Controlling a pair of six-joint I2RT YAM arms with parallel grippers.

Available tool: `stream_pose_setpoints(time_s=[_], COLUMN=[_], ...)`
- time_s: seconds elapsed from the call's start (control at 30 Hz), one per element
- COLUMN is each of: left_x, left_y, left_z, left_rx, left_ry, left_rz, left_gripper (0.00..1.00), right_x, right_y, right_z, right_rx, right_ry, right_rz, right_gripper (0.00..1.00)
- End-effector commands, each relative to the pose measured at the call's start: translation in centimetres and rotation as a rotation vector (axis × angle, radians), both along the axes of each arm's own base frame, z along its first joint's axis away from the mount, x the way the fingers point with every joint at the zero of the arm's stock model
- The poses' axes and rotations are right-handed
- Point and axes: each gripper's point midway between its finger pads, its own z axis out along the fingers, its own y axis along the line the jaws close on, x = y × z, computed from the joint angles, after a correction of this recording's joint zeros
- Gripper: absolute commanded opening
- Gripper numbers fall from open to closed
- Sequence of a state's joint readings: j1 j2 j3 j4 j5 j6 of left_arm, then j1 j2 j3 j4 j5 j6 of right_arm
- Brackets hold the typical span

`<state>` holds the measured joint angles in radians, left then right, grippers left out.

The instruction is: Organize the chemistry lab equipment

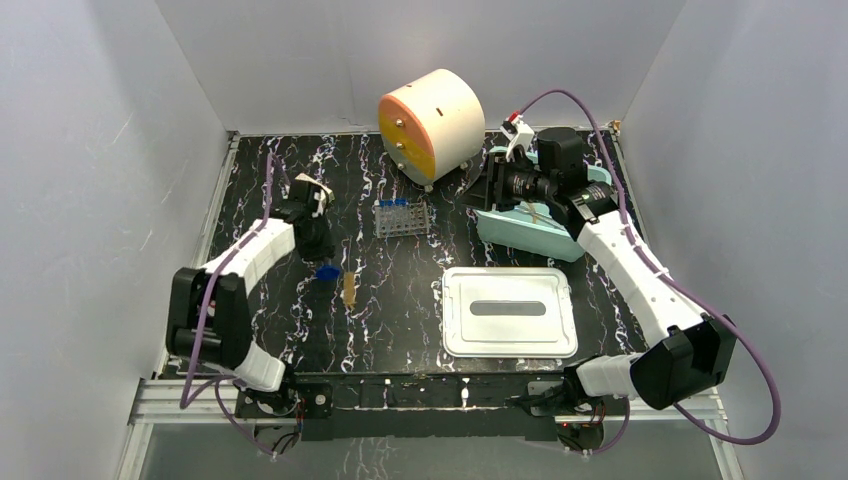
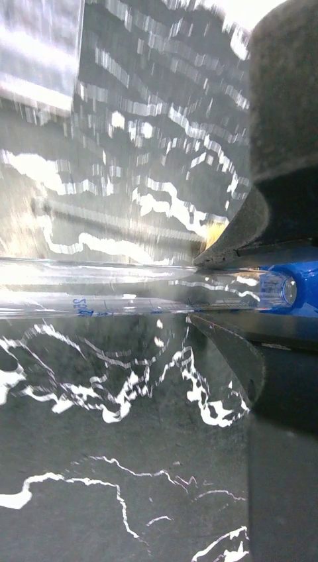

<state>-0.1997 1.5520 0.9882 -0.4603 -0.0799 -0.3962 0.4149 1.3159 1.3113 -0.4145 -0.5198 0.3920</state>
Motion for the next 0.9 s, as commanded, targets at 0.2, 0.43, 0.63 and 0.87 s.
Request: stream_pose_setpoints(time_s=[0.2,0.43,0.63,0.87], left_x=[-1.1,-3.9,-5.5,-5.5], left_y=[-10.7,-15.0,-18.3,-19.0], left_z=[15.3,18.9,18.8,19.5], left_rx=[-0.558,-0.737,-0.734,-0.774], left_ry=[-0.380,-0.450,-0.434,-0.451], left_rz=[-0.432,-0.600,-0.695,-0.683], left_gripper=[0.19,0.19,0.19,0.19], right_x=[-1.6,-2.7,-0.9,0.1], right_y=[3.1,7.4,9.0,8.4], right_z=[1.4,2.3,2.7,2.3], right_rx=[0.105,0.157,0.147,0.177], right_ry=[-0.024,-0.024,-0.004,0.016], right_rz=[-0.037,0.014,-0.013,-0.117], right_gripper=[0.59,0.69,0.70,0.69])
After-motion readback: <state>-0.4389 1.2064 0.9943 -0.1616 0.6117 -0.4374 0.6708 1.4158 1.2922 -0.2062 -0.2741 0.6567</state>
